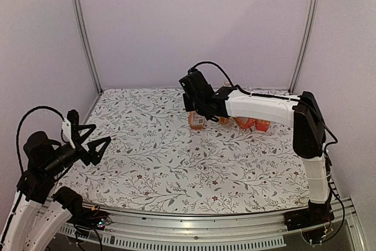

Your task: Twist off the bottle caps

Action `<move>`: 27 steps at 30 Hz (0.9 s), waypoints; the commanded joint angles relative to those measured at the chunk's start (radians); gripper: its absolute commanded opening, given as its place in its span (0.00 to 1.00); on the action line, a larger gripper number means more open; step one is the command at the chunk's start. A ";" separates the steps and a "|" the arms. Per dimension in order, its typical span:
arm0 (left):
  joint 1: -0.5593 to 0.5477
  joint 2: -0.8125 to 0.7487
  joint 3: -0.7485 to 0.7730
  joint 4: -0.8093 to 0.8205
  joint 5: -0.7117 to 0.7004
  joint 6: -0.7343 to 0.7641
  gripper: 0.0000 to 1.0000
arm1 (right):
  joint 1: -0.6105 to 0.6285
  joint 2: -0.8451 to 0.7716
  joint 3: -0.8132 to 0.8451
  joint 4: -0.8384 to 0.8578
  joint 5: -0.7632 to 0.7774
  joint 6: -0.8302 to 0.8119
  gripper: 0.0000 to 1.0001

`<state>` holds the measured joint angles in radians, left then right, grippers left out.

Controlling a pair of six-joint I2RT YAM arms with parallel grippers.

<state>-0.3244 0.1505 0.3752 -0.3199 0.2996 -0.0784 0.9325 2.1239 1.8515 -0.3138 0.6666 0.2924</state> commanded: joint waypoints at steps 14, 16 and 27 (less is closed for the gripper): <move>0.024 -0.008 -0.025 0.010 0.021 0.006 0.92 | -0.059 0.200 0.073 0.078 0.069 0.088 0.27; 0.025 -0.009 -0.025 0.010 0.021 0.006 0.92 | -0.061 0.206 0.081 0.074 0.046 0.078 0.44; 0.030 -0.012 -0.025 0.012 0.039 0.004 0.92 | -0.061 0.180 0.098 0.029 0.008 0.023 0.84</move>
<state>-0.3092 0.1497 0.3626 -0.3183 0.3233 -0.0788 0.8719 2.3054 1.9221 -0.2554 0.6949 0.3401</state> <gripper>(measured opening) 0.922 0.798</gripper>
